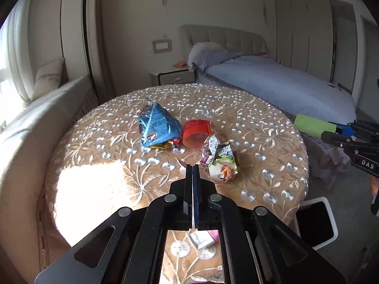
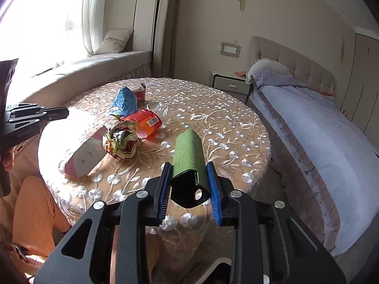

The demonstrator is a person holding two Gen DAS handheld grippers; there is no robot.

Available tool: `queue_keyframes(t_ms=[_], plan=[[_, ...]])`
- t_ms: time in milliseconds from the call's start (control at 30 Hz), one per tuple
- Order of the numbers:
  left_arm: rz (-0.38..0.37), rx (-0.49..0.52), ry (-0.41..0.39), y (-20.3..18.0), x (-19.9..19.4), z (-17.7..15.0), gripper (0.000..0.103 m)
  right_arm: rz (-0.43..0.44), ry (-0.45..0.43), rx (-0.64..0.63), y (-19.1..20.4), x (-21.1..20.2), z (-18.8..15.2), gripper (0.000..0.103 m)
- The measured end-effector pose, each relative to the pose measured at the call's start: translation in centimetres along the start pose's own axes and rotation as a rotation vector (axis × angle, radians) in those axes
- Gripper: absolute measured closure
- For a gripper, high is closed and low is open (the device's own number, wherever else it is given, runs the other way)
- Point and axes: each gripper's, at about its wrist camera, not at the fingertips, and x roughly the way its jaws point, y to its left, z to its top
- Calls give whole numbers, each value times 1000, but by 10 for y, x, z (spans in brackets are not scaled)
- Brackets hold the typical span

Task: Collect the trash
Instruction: 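Carry the cup and green tube to the bin and open both tools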

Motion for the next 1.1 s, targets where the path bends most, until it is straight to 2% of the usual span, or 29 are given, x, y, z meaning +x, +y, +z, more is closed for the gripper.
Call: queue_keyframes(t_ms=[100,200,367,433,533,633,700,867,967,1100], plan=[[-20,10,43,-7,9,-15,100,20,9,12,4,5,-3,72],[-61,-11,100,-9,26,-23,78,27,10,11,8,4,-6,72],[-61,-10,158,-17,47,-32,77,17,14,15,10,-2,-11,72],[-38,-8,170,-17,51,-34,84,8,18,18,8,-3,-13,72],[-42,1,149,-18,46,-32,85,-2,18,29,3,-5,-14,72],[2,40,113,-21,37,-26,87,-6,9,47,-1,-11,-17,72],[-1,35,91,-18,28,-20,92,-11,1,55,-4,-18,-20,72],[2,63,74,-19,17,-15,93,-17,-3,82,-9,-29,-29,72],[-23,24,101,-15,25,-20,93,-21,-2,93,-10,-32,-33,72],[-23,6,36,-15,1,-14,93,-35,-5,105,-15,-43,-37,72]])
